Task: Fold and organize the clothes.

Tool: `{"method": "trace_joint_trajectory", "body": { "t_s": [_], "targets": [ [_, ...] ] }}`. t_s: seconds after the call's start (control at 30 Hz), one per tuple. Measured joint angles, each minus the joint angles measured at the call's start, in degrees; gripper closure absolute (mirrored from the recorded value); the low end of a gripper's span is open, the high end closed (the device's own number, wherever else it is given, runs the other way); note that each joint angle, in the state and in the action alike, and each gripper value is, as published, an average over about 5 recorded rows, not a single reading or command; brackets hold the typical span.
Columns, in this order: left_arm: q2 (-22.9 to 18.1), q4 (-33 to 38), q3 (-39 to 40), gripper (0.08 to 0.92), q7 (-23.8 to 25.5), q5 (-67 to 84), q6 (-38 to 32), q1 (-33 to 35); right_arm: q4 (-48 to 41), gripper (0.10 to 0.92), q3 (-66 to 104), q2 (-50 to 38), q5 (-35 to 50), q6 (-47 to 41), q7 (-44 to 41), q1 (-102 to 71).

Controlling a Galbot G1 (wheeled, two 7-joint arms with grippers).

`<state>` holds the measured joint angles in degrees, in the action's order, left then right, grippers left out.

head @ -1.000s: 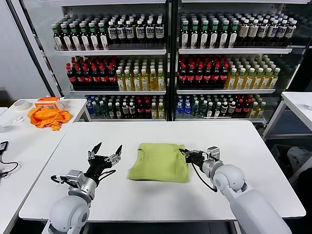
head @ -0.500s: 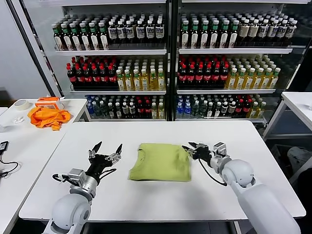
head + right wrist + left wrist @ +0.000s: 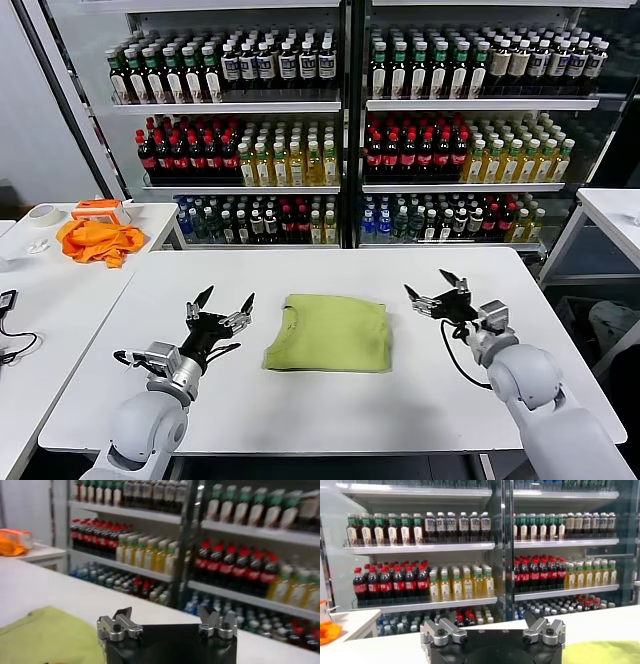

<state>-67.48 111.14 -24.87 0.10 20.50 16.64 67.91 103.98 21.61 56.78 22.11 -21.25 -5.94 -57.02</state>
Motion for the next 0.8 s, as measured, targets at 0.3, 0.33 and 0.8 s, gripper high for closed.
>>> {"method": "trace_joint_trajectory", "body": {
  "t_s": [0.3,0.33,0.8],
  "targets": [
    [-0.5,-2.0,-0.3,0.177,0.7,-0.8,-0.8,-1.1,3.1,0.203,4.4,1.5,-3.9,4.1,3.8,-6.3],
    [-0.6,-2.2,-0.2,0.177,0.8,-0.8,-1.1,-1.2,3.4,0.203,4.9,1.6,-4.2,4.6,4.0,-7.0],
    [-0.3,-4.9,0.2,0.177,4.2,-5.2,-5.9,-3.0,6.2,0.203,9.9,2.8,-7.6,9.1,6.1,-13.2]
  ]
}}
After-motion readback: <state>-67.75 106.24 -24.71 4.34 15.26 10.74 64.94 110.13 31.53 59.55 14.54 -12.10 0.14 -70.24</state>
